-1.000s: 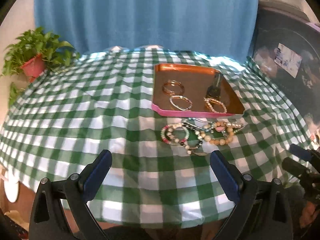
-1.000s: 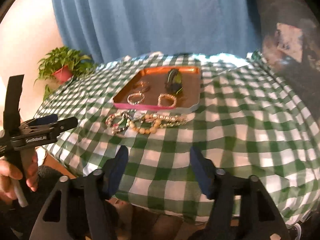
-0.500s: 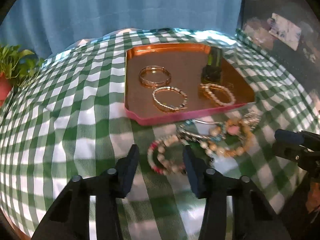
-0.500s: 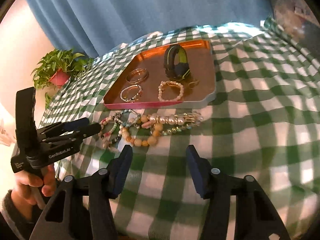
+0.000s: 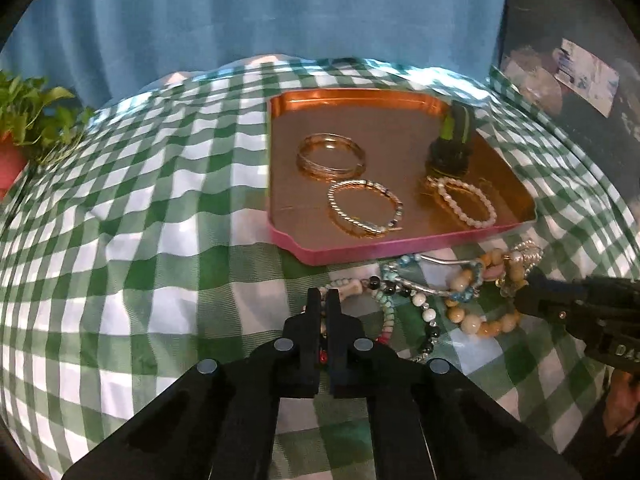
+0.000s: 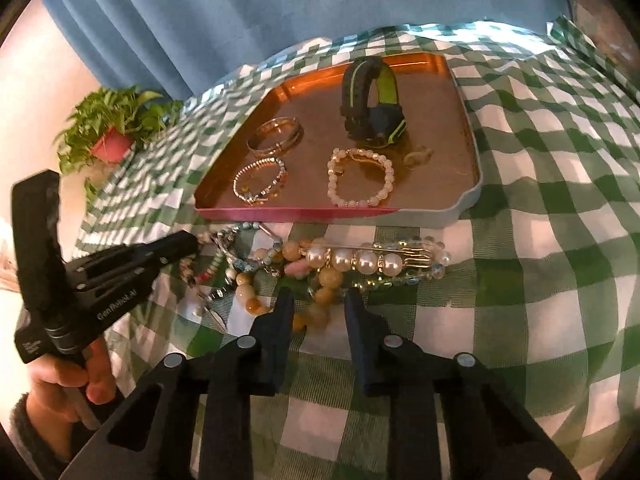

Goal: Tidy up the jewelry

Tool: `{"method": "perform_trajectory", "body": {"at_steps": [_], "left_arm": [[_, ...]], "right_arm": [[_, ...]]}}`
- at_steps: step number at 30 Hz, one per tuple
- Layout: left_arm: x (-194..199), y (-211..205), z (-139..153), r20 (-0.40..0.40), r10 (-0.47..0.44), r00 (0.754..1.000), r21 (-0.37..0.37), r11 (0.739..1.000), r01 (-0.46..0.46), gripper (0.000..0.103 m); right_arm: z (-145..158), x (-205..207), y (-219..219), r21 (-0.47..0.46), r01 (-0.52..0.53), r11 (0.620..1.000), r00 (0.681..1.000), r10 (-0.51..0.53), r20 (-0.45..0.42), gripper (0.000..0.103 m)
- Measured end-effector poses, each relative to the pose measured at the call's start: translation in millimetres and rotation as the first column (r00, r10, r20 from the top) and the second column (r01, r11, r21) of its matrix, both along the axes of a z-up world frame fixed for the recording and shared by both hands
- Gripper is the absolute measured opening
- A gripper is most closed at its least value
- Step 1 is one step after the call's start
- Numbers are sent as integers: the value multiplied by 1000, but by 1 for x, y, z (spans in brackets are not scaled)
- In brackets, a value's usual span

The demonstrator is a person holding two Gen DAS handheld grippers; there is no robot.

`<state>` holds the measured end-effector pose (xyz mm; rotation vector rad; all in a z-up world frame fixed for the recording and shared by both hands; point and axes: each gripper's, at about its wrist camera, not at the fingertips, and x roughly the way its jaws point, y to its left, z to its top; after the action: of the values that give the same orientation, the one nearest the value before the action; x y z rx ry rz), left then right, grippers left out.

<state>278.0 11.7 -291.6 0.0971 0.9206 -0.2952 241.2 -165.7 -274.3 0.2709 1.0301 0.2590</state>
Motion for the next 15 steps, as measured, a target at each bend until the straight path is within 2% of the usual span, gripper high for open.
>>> {"method": "perform_trajectory", "body": {"at_steps": [1,2,4,7,9,11,12,14,15], "left_arm": [[-1,7,4,-9,24,1000,-43,999,-24,1],[-2,15,9,-17,39,999,-100,994,-40,1],[-9,23,19,-2,54,999,-155,986,-54,1],[-21,25,25,25,43,999,-156,987,-39,1],[-24,19,18,-5,15,1000,-135,991,-16,2],[-22,20,9,-66,13,998,-159,987,-23,5],[-20,20,7,-86,23,996,-166,985,-37,10],[-22,26,6,-107,91,990,-162,981,-108,31],[-26,29,7,-103,113,988,-177,976,-130,52]], "right_arm": [[0,0,3,-13,-8,1000,1000,8,4,11],[1,0,4,-20,-12,1000,1000,12,6,11],[7,-4,8,-67,-29,997,999,31,30,11],[23,-16,9,-93,-46,995,996,53,77,11],[27,-23,6,-100,-39,994,996,47,73,11],[28,-28,2,-98,-34,995,997,40,59,11],[28,-30,0,-93,-29,995,998,34,51,11],[29,-38,-7,-83,-8,997,999,11,40,11],[31,-42,-10,-78,0,997,999,3,38,9]]}}
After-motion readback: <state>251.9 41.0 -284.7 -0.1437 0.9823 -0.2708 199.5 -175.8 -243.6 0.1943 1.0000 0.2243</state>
